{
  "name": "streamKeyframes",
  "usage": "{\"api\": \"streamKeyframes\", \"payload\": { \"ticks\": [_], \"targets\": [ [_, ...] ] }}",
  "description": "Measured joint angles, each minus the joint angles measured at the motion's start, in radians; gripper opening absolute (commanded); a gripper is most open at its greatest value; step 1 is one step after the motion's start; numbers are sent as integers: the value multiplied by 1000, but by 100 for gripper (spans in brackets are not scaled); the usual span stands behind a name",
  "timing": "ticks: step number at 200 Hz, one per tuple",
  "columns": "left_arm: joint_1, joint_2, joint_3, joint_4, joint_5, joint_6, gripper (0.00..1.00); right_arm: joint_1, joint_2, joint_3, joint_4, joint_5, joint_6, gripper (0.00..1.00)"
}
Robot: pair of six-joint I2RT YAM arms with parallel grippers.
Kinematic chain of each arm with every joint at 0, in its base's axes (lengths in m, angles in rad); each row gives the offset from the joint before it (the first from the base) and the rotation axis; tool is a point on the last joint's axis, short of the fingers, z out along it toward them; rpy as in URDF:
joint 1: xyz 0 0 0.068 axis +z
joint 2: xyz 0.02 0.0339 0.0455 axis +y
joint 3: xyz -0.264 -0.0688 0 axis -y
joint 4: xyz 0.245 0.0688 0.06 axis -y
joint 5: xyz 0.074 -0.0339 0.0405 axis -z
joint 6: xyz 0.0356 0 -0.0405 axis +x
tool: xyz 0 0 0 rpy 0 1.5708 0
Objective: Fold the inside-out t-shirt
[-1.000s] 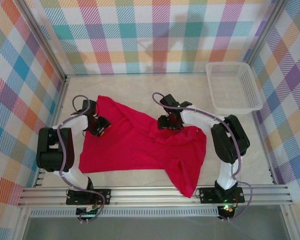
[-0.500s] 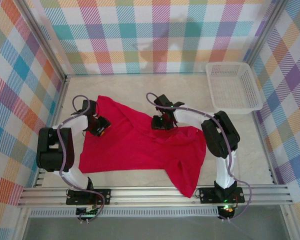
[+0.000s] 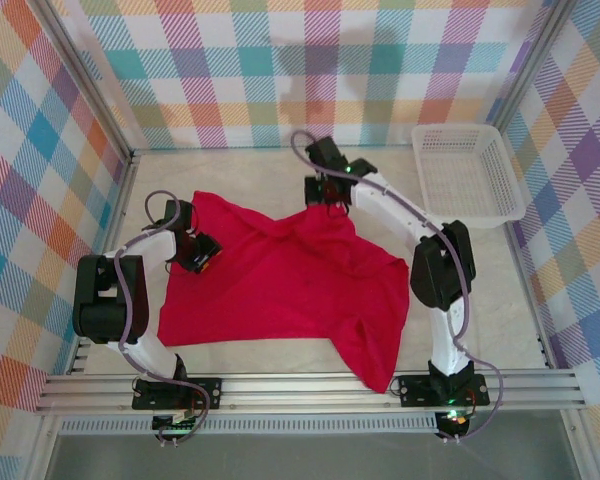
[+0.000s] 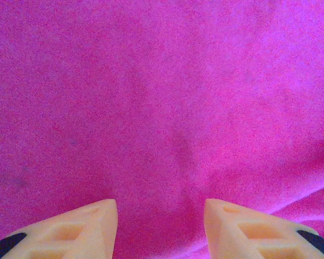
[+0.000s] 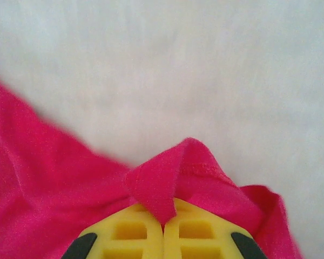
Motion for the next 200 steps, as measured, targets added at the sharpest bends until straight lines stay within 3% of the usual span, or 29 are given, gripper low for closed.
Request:
{"api": "streamKeyframes", "payload": {
  "ticks": [17, 23, 34, 40, 46, 63, 82, 104, 144, 170, 200],
  "targets": [
    [0, 0, -10, -3, -1, 1, 47, -29, 124, 241, -6, 108, -78, 1],
    [0, 0, -13, -3, -4, 3, 47, -39, 180, 330, -6, 141, -109, 20],
    [0, 0, -18, -3, -8, 4, 47, -54, 297, 502, 1, 189, -164, 69],
    [0, -1, -19, -3, -8, 4, 47, -60, 361, 593, 6, 209, -194, 85],
    [0, -3, -20, -3, -8, 4, 47, -65, 425, 677, 10, 224, -222, 91],
    [0, -12, -21, -5, -8, 4, 47, -82, 568, 834, -7, 256, -274, 92],
    [0, -31, -21, -5, -8, 4, 47, -87, 597, 795, -80, 269, -274, 90],
    [0, -55, -19, -9, -16, 4, 47, -85, 476, 525, -111, 209, -227, 83],
    [0, -48, 53, -33, -6, 2, 48, -80, 119, -31, -67, -73, -103, 70],
    [0, 3, 135, -29, 8, -2, 48, -84, -2, -222, -11, -108, -18, 69],
    [6, 43, 163, -30, 11, -9, 48, -148, -11, -345, 42, -163, 61, 66]
  ]
}}
